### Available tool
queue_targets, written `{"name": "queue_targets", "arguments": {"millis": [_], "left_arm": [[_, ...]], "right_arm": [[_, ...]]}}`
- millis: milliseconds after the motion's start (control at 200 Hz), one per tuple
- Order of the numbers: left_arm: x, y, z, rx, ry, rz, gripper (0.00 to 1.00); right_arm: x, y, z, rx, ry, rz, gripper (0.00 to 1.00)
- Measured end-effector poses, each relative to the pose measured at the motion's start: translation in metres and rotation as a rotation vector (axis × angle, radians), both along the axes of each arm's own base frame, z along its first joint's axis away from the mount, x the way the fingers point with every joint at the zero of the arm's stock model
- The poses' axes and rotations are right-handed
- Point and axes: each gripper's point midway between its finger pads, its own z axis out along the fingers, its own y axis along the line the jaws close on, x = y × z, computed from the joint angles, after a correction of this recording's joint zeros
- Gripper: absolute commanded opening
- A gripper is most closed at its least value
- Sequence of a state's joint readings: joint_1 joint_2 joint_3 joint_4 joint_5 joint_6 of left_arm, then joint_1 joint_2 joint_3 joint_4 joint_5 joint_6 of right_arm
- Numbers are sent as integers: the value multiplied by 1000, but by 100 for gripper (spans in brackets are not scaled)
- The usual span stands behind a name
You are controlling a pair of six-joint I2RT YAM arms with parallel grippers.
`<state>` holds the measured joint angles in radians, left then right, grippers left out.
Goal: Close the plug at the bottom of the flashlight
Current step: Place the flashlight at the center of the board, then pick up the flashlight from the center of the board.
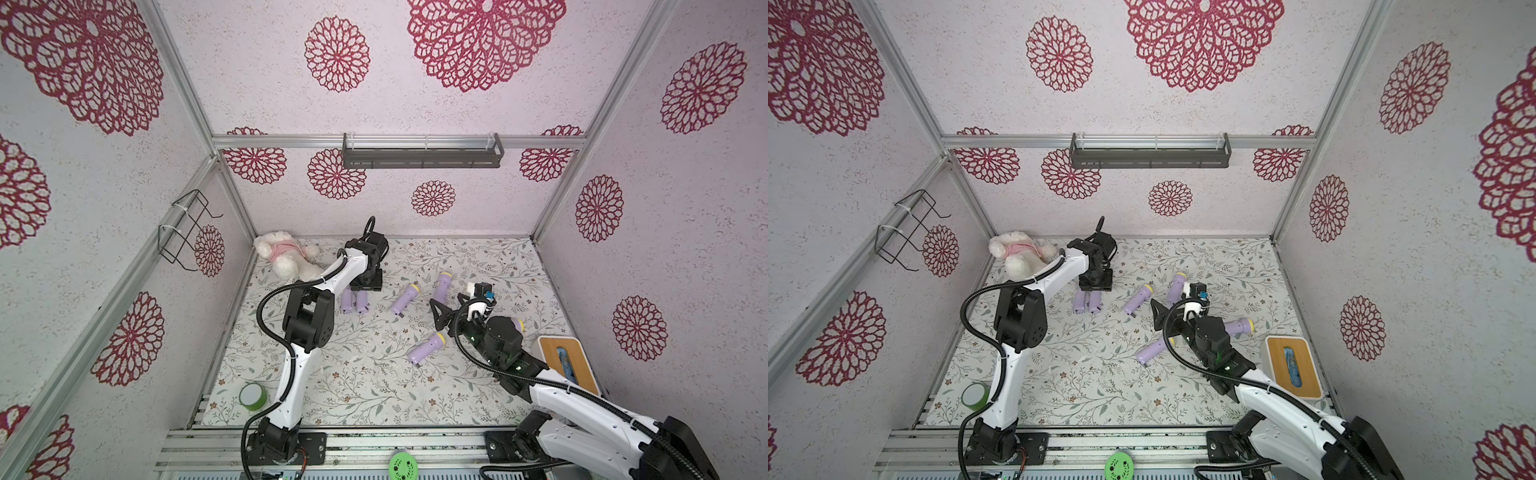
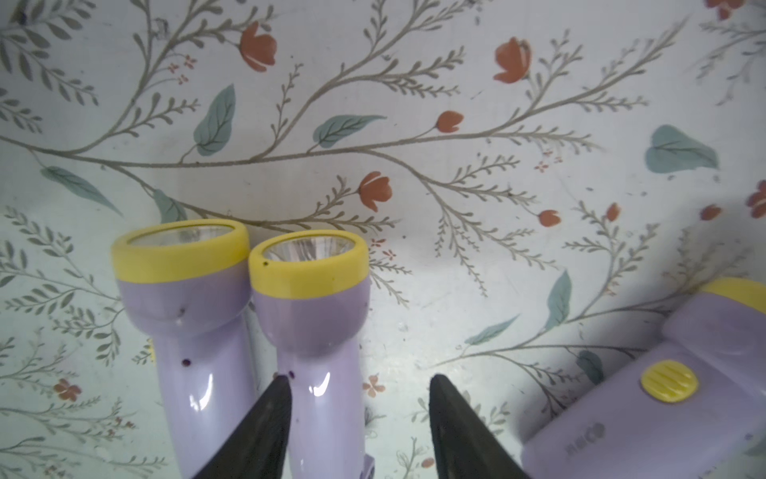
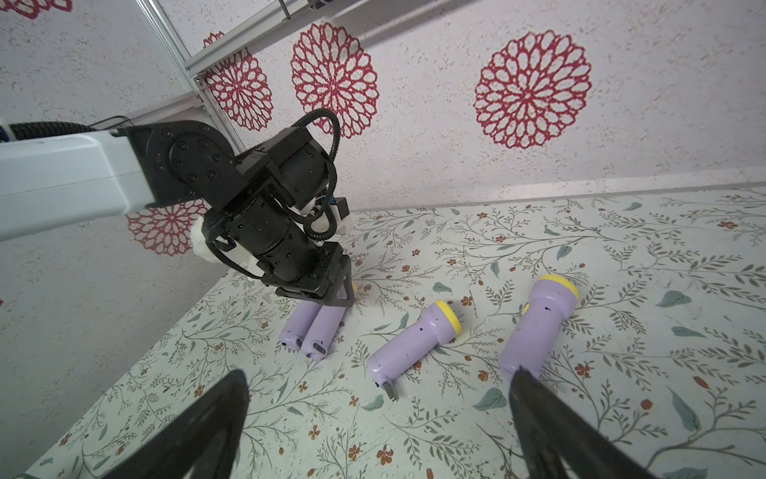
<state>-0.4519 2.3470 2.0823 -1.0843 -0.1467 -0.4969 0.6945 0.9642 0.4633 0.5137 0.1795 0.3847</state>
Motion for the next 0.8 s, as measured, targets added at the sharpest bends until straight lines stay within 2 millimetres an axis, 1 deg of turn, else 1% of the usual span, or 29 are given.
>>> {"name": "queue_targets", "arguments": {"millis": [125, 275, 295, 310, 355, 375, 435, 480, 585, 671, 801], "left_arm": [[-2, -12, 16, -20, -29, -23, 57], [-5, -27, 42, -54, -79, -51, 62], [-6, -30, 46, -62, -85, -56, 65], [-6, -32, 50, -71, -94, -63, 69], [-8, -39, 58, -89, -115, -83, 73], [-8, -41, 63, -99, -126, -89, 79], [-12, -50, 72, -121, -153, -122, 83], [-18, -56, 77, -133, -168, -152, 84], [-27, -72, 80, -152, -184, -219, 86], [-32, -84, 75, -161, -184, -266, 87], [-39, -99, 70, -175, -178, -332, 87]], "right_arm": [[0, 0, 2, 5, -6, 0, 99], [-1, -1, 6, 12, -15, -3, 99], [-1, -2, 6, 12, -15, -3, 99], [-1, -2, 6, 13, -16, -4, 99], [-1, -3, 7, 15, -19, -6, 99], [-2, -3, 7, 16, -20, -8, 99], [-2, -6, 7, 18, -24, -17, 99], [-3, -9, 6, 18, -25, -29, 99], [-4, -17, 4, 19, -29, -65, 99], [-4, -25, 3, 23, -35, -100, 99], [-6, -40, 9, 46, -58, -160, 99]]}}
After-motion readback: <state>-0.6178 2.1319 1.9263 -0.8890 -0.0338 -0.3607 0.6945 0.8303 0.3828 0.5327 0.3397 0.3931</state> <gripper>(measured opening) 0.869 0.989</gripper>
